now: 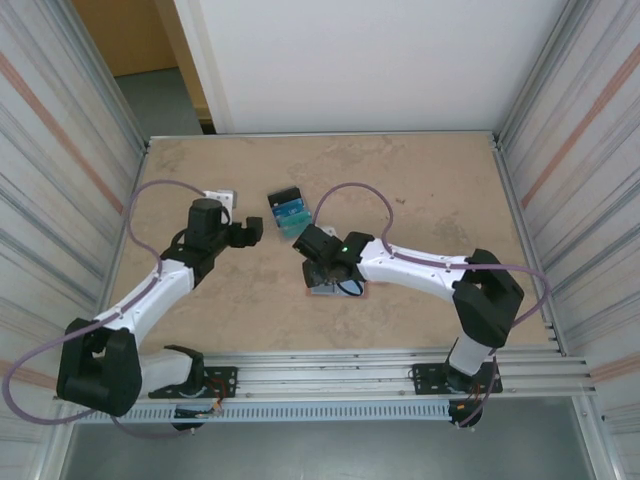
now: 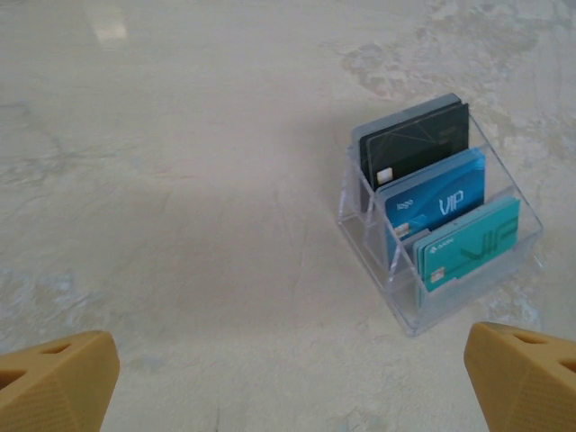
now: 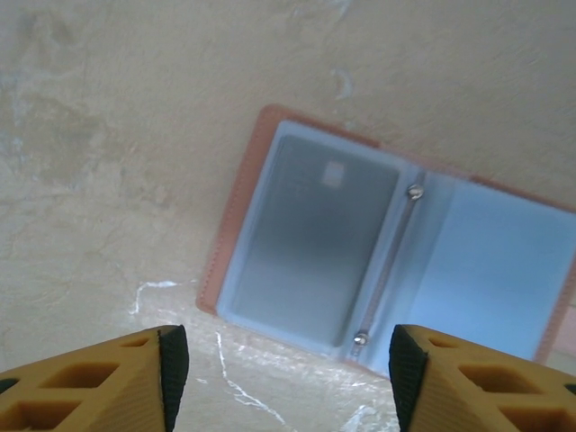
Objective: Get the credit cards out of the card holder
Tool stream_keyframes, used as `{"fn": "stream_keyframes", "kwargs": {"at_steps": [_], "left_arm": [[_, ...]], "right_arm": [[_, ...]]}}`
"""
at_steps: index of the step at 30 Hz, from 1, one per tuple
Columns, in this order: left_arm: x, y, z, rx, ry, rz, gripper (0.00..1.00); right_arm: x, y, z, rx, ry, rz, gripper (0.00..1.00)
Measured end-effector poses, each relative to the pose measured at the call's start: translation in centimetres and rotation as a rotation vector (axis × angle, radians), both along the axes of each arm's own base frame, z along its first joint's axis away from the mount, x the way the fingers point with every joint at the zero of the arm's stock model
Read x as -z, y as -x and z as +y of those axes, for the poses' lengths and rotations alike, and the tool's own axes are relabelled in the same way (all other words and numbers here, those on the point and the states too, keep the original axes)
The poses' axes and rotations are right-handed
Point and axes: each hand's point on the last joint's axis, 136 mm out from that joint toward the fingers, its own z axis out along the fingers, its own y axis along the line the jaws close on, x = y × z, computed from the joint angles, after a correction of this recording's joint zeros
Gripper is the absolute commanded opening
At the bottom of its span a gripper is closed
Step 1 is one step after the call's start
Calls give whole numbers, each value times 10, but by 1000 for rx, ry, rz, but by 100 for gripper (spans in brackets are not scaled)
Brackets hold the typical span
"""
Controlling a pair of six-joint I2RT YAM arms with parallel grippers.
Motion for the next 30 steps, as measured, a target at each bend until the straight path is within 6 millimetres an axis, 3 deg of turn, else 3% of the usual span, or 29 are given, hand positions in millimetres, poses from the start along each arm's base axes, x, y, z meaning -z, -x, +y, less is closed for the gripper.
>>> {"fn": "stream_keyframes", "kwargs": {"at_steps": [9,20,30], "left_arm": [[-1,9,7,-51,29,-1,99],[0,10,7,-57,37,6,99],[0,10,7,-59,41,6,99]], "right_arm": [[33,-4,7,40,41,67,65],[53,-13,6,68,31,125,62],[60,-12,7,66,39,139,49]]}}
